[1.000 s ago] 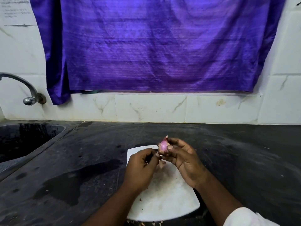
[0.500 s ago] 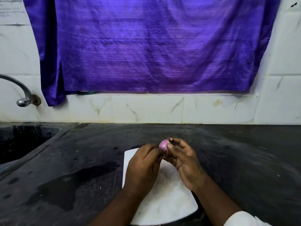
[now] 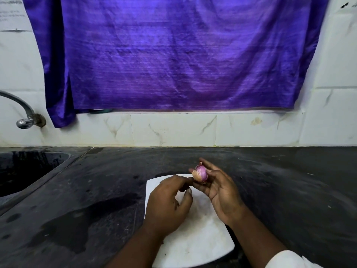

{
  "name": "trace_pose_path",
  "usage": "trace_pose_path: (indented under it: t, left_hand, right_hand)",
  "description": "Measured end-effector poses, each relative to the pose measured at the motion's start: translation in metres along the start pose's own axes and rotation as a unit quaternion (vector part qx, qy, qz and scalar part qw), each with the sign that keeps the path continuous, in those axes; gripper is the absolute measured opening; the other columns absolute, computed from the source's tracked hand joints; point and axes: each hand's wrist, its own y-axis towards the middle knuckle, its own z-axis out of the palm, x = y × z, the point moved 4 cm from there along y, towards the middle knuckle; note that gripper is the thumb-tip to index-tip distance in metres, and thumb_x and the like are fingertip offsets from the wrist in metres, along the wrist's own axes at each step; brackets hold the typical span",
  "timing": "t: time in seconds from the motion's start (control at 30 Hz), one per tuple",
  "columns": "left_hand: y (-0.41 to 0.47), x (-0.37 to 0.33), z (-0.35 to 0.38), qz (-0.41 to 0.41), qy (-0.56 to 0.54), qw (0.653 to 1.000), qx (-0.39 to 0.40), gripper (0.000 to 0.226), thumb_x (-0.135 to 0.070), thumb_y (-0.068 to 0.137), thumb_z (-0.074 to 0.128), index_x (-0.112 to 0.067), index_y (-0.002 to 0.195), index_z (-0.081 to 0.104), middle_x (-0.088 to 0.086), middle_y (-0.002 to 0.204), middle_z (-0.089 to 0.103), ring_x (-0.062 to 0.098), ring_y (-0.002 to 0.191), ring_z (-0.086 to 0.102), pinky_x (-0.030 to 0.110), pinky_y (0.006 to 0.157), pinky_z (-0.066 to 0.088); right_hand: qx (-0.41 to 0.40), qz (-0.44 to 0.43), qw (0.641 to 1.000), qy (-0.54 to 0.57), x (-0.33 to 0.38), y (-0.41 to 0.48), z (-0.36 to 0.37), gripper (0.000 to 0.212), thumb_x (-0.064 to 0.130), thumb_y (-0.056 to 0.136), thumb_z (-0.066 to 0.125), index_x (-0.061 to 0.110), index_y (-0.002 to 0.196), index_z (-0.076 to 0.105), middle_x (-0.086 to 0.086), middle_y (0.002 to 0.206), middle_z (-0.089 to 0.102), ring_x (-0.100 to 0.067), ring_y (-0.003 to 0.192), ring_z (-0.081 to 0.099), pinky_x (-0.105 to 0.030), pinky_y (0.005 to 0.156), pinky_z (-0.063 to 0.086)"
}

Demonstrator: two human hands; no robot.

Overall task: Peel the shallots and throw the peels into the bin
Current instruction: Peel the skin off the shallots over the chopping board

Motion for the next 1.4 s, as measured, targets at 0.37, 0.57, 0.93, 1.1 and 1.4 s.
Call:
trace_pose_path:
  t: [0.37,0.57,0.93,1.1,1.4]
  left_hand:
    - [0.001,0.072,-0.007,-0.425,-0.233,0.865,-0.133,0.043,-0.035,0.096,0.037,-0.021,0.099,0.077,0.003,0.099,0.079,0.024,0.104,0.071,0.039,0.095,0.053]
    - [-0.004,0.059,0.017,-0.405,-0.251,0.878,0.043,0.069,-0.071,0.096,0.029,-0.025,0.105,0.079,-0.002,0.112,0.079,0.017,0.112,0.071,0.04,0.096,0.054]
    - [0.006,0.027,0.007,-0.235,-0.234,0.943,0.018,0.027,-0.033,0.1,0.063,-0.027,0.126,0.069,-0.01,0.116,0.076,0.007,0.108,0.071,0.025,0.086,0.059]
    - [0.011,0.023,0.002,-0.219,-0.289,0.931,-0.037,0.017,-0.014,0.094,0.072,-0.014,0.111,0.074,0.001,0.103,0.079,0.014,0.096,0.075,0.028,0.084,0.061]
    - [0.012,0.027,0.001,-0.232,-0.369,0.898,-0.067,0.013,0.002,0.092,0.068,-0.01,0.089,0.07,0.004,0.086,0.075,0.018,0.085,0.071,0.033,0.082,0.059]
  right_hand:
    - [-0.015,0.009,0.998,-0.053,-0.001,0.001,0.0,0.041,0.007,0.104,0.033,0.008,0.127,0.067,-0.03,0.11,0.074,-0.041,0.094,0.073,-0.04,0.084,0.064]
    - [-0.007,0.016,0.996,-0.084,-0.002,0.0,0.0,0.041,0.007,0.104,0.032,0.006,0.129,0.065,-0.03,0.108,0.075,-0.04,0.091,0.073,-0.04,0.082,0.064]
    - [0.081,-0.002,0.993,-0.087,-0.005,-0.005,0.011,0.042,0.014,0.092,0.064,0.01,0.133,0.064,-0.015,0.129,0.071,-0.027,0.116,0.071,-0.04,0.097,0.059]
    - [0.117,-0.025,0.98,-0.159,-0.005,-0.009,0.012,0.056,0.006,0.083,0.077,0.019,0.136,0.06,-0.009,0.126,0.073,-0.025,0.118,0.07,-0.036,0.099,0.057]
    - [0.069,-0.076,0.981,-0.163,-0.001,-0.008,0.008,0.036,0.009,0.068,0.085,0.012,0.102,0.075,-0.012,0.106,0.079,-0.029,0.103,0.075,-0.037,0.091,0.061]
